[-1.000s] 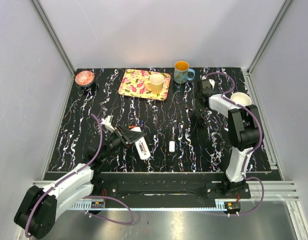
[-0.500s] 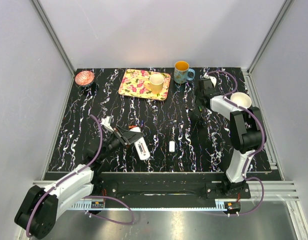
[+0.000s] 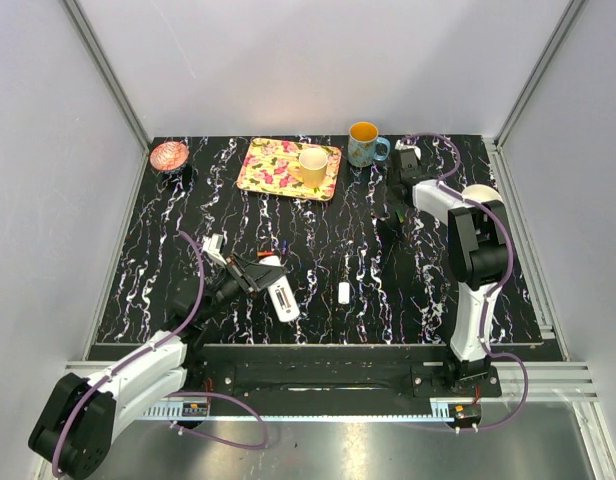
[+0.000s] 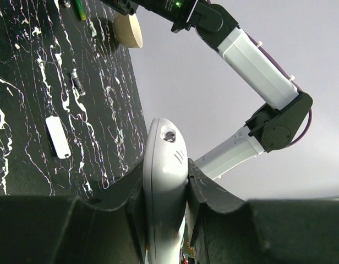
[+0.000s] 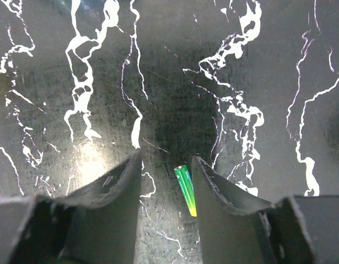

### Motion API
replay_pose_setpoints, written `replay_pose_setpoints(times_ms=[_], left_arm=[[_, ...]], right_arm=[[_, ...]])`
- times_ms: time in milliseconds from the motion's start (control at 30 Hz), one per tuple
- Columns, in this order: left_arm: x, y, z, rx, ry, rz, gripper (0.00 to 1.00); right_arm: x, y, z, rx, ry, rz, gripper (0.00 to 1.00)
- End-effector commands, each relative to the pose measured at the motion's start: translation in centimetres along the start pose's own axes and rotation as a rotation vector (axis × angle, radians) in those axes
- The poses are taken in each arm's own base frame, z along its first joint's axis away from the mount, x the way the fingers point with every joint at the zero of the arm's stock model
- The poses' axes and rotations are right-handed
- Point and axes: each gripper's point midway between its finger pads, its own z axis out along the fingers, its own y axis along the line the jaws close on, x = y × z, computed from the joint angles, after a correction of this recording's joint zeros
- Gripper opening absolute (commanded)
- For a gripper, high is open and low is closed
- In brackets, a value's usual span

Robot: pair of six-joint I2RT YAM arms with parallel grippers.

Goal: Load the batteries into the remote control

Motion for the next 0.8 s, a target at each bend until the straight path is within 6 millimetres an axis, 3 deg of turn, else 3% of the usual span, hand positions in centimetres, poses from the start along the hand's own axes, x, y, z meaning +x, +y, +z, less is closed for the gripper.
replay_pose_setpoints(times_ms=[0,333,767], left_arm=[[-0.2,-2.4,-0.1,0.092,-0.001,0.037,0.00],[-0.1,-2.2,-0.2,0.092,0.007,0.027,0.00],[0.0,-2.3,-0.2,0.103,0.007,0.013,0.00]], right_arm=[[-0.6,-0.4,-0.1,-0.005,0.024,0.008,0.42],[1.6,-0.6,0.0,0.000,0.098,0.019,0.36],[1.0,-0.9,-0.9,-0.007,0.078,0.000,0.31]])
